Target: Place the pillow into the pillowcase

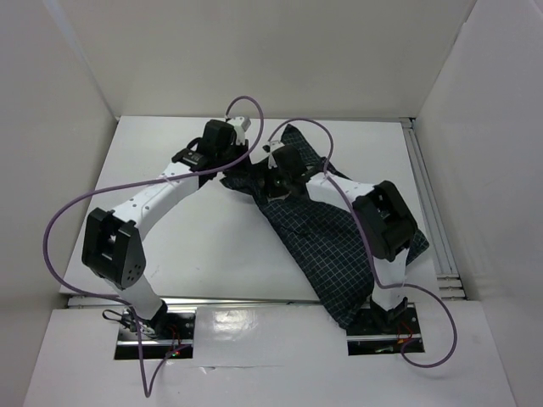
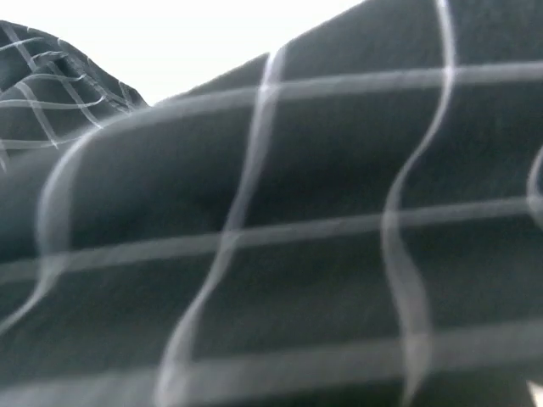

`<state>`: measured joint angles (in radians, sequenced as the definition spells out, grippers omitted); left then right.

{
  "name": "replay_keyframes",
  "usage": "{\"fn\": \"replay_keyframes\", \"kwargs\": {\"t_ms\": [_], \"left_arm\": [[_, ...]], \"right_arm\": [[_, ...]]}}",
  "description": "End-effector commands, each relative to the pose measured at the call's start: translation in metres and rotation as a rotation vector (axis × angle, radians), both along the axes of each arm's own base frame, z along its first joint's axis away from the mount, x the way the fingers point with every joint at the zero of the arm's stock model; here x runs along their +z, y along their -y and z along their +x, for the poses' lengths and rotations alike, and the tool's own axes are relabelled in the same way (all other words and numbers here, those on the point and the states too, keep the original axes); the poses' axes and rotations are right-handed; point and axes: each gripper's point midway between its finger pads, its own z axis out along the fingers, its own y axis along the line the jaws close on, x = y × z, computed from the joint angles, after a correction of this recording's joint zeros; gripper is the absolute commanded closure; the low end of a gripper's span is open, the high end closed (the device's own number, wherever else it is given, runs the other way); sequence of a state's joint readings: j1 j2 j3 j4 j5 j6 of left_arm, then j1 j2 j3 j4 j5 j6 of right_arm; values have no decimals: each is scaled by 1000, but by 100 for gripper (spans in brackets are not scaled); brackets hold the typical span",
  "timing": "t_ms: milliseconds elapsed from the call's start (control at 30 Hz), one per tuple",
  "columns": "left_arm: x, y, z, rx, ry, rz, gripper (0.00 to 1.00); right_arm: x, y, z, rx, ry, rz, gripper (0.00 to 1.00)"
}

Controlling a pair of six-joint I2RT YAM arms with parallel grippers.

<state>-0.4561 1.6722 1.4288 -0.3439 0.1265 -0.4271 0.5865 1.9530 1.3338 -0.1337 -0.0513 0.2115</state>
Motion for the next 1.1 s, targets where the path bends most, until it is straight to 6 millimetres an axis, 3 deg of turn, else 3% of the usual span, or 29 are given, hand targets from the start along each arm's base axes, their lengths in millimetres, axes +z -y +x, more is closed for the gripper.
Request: {"fn": "replay_keyframes", "kwargs": {"t_ms": [0, 33, 67, 100, 133, 167, 200, 233, 267, 333, 433, 500, 567, 600, 700, 833, 900, 967, 1000, 1067], "left_arm": [[89, -10, -2, -7, 205, -85, 100], [81, -6, 1, -12, 173, -85, 100], [73, -6, 1, -12, 151, -75, 100], [70, -4, -2, -16, 121, -79, 98], [69, 0, -4, -40, 106, -90, 94], [70, 2, -6, -56, 101, -99, 64], [61, 4, -10, -69, 78, -99, 41], [64, 3, -11, -64, 84, -111, 15], [63, 2, -14, -64, 83, -111, 0], [67, -4, -19, -39, 98, -114, 0], [72, -8, -24, -30, 124, -119, 0], [73, -8, -27, -39, 123, -125, 0], [67, -3, -26, -59, 107, -133, 5], [59, 7, -32, -77, 88, -119, 7], [32, 8, -25, -41, 28, -50, 13], [-1, 2, -42, -9, -70, -44, 18], [9, -6, -54, 14, -47, -66, 17], [0, -16, -65, 49, -57, -64, 15], [11, -22, -70, 62, -25, -70, 13], [5, -36, -79, 118, -40, -46, 12]], "right_arm": [[-22, 16, -21, 32, -55, -54, 93], [-11, 8, -26, 79, -35, -2, 84], [27, -4, -23, 115, 47, 83, 71], [45, -11, -27, 169, 82, 124, 60], [58, -13, -32, 204, 112, 151, 34], [90, -16, -32, 228, 185, 194, 15], [104, -18, -36, 251, 209, 211, 6], [115, -18, -38, 266, 233, 220, 5], [124, -12, -39, 258, 237, 221, 5], [154, -2, -40, 217, 295, 217, 3], [174, 21, -41, 118, 314, 172, 0], [167, 45, -39, -10, 270, 123, 0], [164, 56, -37, -80, 219, 141, 3], [152, 58, -38, -104, 174, 129, 6], [136, 48, -38, -99, 98, 168, 9], [129, 10, -44, 31, 18, 309, 18], [121, -1, -40, 47, -5, 351, 20], [105, -12, -39, 73, -50, 378, 20], [92, -14, -36, 64, -73, 373, 17], [92, -13, -28, 47, -88, 383, 17]]}}
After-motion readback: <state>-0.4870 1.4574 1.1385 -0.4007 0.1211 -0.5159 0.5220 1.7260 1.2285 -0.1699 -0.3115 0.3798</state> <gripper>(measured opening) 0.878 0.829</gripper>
